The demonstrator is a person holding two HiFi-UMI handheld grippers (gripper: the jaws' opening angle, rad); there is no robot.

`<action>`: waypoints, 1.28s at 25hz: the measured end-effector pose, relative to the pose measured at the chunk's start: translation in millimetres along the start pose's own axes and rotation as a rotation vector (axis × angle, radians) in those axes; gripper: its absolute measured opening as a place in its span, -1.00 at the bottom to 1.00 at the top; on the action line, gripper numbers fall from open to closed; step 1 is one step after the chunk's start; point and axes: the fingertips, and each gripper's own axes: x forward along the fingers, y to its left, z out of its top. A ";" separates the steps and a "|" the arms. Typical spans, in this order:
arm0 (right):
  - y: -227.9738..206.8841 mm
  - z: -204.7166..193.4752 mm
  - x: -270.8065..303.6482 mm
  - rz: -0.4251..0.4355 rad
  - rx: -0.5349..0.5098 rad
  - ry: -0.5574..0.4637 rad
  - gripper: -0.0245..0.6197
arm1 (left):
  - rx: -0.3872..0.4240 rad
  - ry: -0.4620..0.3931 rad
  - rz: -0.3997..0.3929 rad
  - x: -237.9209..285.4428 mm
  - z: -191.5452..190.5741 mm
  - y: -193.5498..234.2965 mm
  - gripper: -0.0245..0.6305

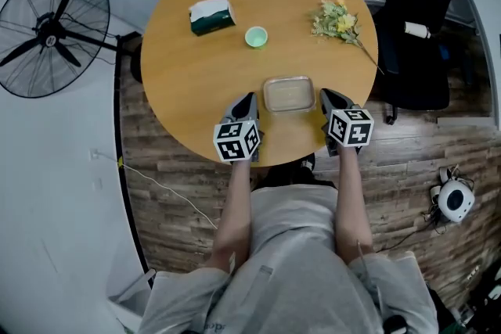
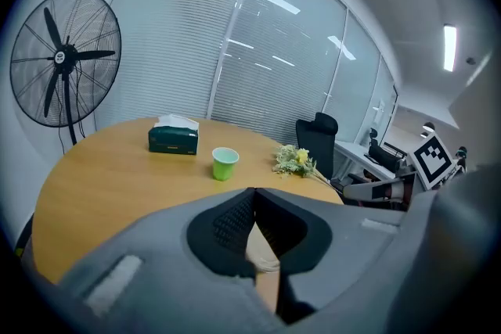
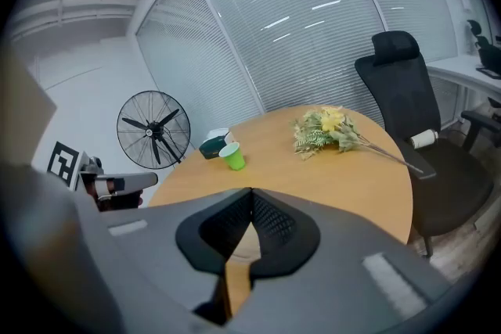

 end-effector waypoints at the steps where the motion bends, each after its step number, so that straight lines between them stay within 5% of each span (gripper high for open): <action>1: -2.2 0.6 3.9 -0.008 0.000 0.006 -0.91 | -0.005 0.008 -0.004 5.1 -0.8 2.8 -0.91; 18: -11.2 -19.1 56.5 -0.061 0.005 0.046 -0.90 | -0.067 0.130 -0.081 64.3 -49.4 19.0 -0.81; 32: -12.3 -44.5 58.3 0.026 0.106 0.092 -0.34 | -0.162 0.212 -0.068 77.9 -77.7 8.2 -0.43</action>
